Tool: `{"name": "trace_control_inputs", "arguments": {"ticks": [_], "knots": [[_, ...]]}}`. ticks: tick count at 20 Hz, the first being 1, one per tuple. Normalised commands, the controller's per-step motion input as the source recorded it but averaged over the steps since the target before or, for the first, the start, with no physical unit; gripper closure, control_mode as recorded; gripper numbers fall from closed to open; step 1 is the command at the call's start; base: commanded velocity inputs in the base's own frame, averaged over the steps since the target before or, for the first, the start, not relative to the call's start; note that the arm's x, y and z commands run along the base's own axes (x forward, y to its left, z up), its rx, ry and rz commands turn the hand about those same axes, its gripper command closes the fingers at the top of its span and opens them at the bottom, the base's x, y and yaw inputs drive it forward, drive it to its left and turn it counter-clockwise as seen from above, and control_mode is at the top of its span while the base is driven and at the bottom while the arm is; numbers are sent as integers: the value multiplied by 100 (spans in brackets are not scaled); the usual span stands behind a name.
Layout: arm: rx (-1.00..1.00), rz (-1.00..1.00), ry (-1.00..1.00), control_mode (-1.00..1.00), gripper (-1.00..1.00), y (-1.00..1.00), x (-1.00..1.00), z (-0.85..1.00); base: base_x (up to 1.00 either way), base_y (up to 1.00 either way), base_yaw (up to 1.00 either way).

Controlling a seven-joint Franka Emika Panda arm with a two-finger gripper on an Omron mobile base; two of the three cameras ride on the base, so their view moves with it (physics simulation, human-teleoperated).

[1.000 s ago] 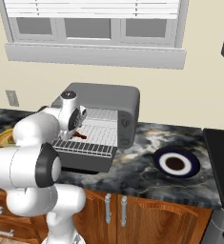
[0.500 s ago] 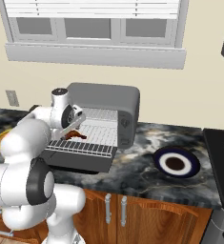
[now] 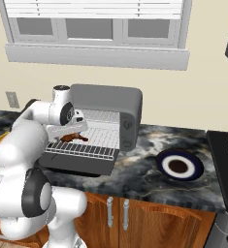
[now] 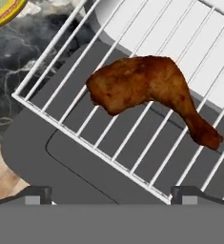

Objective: Open the toaster oven door. Place the bread on the top rack in the toaster oven and place the chicken drumstick on the bottom rack.

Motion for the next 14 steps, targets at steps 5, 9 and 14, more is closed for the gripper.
{"name": "trace_control_inputs", "arguments": {"ticks": [5,9,14], "knots": [[10,-37,1,-100,-100,2,-39,-4,0,0,0],[0,-34,0,-100,-100,0,-24,-10,0,0,0],[0,-34,0,-100,-100,1,-16,-7,0,0,0]]}}
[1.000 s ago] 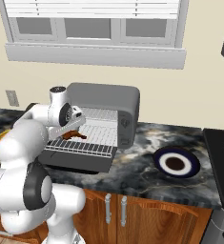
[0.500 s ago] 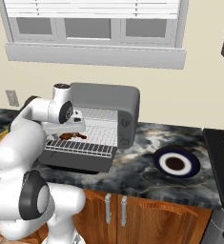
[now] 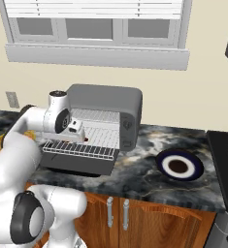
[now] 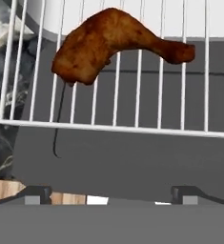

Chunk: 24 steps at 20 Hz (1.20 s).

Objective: Open the toaster oven door. Place the bread on the top rack in the toaster oven and place the chicken drumstick on the bottom rack.

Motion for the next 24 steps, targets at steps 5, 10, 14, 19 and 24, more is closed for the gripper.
{"name": "trace_control_inputs", "arguments": {"ticks": [5,10,14,19,24], "knots": [[0,-24,0,-100,-100,-5,-10,-4,0,0,0],[0,-11,-1,-100,-100,0,-10,-16,0,0,0],[0,-3,-1,-100,-100,0,0,-23,0,0,0],[0,0,0,-100,-100,0,5,-24,0,0,0],[0,0,-8,-100,-100,2,15,-25,0,0,0]]}}
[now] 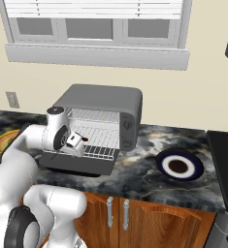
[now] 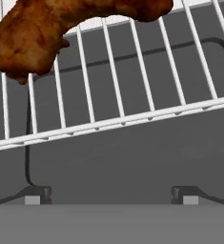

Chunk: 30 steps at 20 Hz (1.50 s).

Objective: Open the toaster oven door. Place the bread on the top rack in the toaster oven and place the chicken drumstick on the bottom rack.

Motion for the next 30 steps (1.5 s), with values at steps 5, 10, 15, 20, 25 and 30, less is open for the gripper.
{"name": "trace_control_inputs", "arguments": {"ticks": [5,10,15,20,25,30], "knots": [[0,0,-9,-100,-100,0,18,-14,0,0,0],[0,0,-8,-100,-100,0,15,-15,0,0,0],[0,0,-3,-100,-100,0,24,-14,0,0,0],[0,2,-1,-100,-100,0,26,-8,0,0,0],[0,3,0,-100,-100,0,25,-1,0,0,0],[-2,2,0,-100,-100,0,37,-1,0,0,0]]}}
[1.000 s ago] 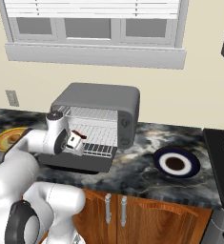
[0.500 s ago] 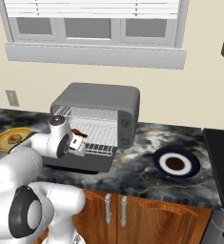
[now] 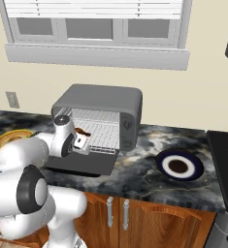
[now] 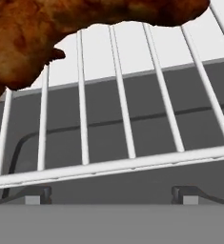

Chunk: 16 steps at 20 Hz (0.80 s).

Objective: Open the toaster oven door. Place the bread on the top rack in the toaster oven and place the chicken drumstick on the bottom rack.

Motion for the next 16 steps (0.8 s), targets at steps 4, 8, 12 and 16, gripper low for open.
{"name": "trace_control_inputs", "arguments": {"ticks": [4,8,12,16], "knots": [[-3,0,0,-100,-100,0,42,2,0,0,0],[-2,0,-3,-100,-100,0,39,0,0,0,0],[0,0,-10,-100,-100,3,27,4,0,0,0],[0,0,-14,-100,-100,1,15,1,0,0,0]]}}
